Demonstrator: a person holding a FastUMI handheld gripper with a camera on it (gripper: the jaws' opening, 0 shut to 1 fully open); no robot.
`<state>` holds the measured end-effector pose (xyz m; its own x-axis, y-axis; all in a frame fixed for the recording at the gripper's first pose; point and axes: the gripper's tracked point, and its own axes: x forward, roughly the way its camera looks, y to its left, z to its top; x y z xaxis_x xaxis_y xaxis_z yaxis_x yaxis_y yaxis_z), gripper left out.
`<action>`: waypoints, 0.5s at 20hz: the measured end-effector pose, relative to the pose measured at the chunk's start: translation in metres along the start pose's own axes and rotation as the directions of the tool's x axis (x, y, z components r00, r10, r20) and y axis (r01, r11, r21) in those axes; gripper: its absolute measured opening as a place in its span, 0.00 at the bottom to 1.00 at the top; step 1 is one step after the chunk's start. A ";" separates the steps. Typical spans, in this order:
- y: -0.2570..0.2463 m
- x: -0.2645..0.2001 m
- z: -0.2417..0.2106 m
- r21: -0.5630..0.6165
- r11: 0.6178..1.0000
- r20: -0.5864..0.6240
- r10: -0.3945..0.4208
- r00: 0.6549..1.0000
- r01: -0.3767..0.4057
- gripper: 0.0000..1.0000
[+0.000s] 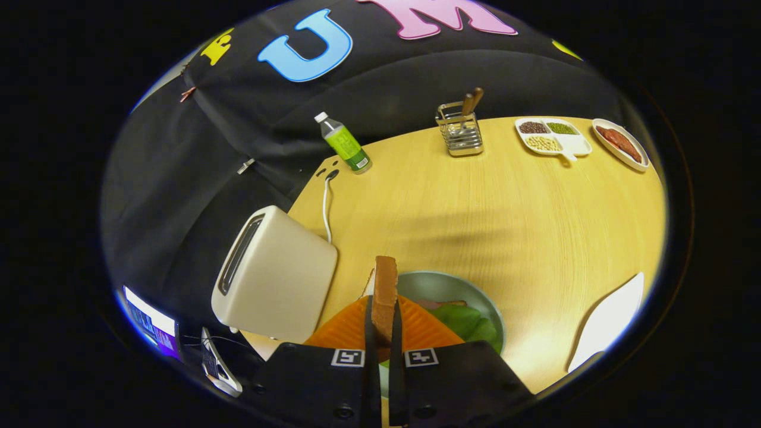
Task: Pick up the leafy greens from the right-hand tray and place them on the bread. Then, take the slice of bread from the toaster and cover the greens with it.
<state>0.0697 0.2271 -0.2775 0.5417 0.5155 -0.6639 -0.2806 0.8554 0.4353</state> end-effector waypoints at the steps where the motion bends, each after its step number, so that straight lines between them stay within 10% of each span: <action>1: -0.010 0.000 -0.004 0.025 0.999 -0.015 -0.031 0.999 0.032 0.13; 5: -0.042 -0.007 -0.011 0.028 0.993 -0.023 -0.117 0.993 0.117 0.34; 10: -0.067 -0.033 0.003 -0.052 0.985 0.027 -0.160 0.987 0.162 0.96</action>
<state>0.0733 0.1530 -0.2827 0.6006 0.3700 -0.7088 -0.2298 0.9289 0.2903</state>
